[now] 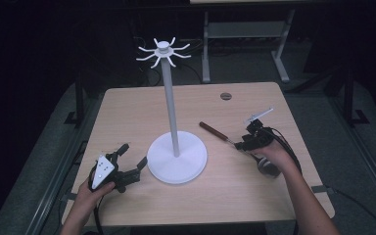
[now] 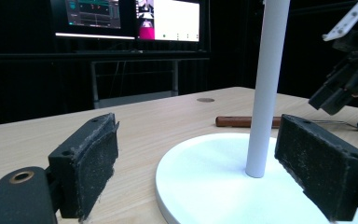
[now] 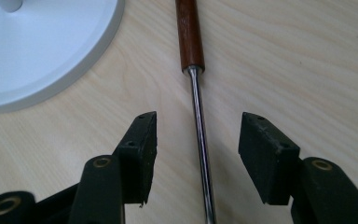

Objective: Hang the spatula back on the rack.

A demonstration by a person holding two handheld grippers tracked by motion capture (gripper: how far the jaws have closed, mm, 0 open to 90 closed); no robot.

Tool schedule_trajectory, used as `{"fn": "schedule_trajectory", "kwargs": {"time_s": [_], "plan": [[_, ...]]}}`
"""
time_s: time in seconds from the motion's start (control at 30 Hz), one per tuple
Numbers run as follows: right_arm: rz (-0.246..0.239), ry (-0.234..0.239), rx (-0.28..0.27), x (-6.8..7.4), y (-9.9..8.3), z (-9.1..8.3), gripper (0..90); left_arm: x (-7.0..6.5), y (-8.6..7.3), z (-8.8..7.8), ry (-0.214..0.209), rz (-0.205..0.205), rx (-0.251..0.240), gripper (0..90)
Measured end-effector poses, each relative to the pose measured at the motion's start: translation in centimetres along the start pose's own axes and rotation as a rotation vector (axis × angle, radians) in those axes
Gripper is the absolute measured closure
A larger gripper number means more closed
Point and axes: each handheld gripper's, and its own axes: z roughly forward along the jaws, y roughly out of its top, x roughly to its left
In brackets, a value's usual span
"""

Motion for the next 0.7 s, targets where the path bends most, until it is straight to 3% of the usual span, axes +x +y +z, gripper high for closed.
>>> {"fn": "schedule_trajectory", "kwargs": {"time_s": [0.23,0.37,0.7], "plan": [[-0.035,-0.017,0.048,-0.1,2.7,1.1,46.9,0.0,0.0,0.0,-0.001,0.001,0.000,12.6],[-0.038,0.007,0.076,-0.3,3.7,1.6,45.0,0.0,0.0,0.0,-0.001,0.000,0.000,12.6],[-0.077,0.044,0.144,-0.2,6.9,3.9,51.9,0.0,0.0,0.0,-0.002,0.000,0.000,12.6]]}}
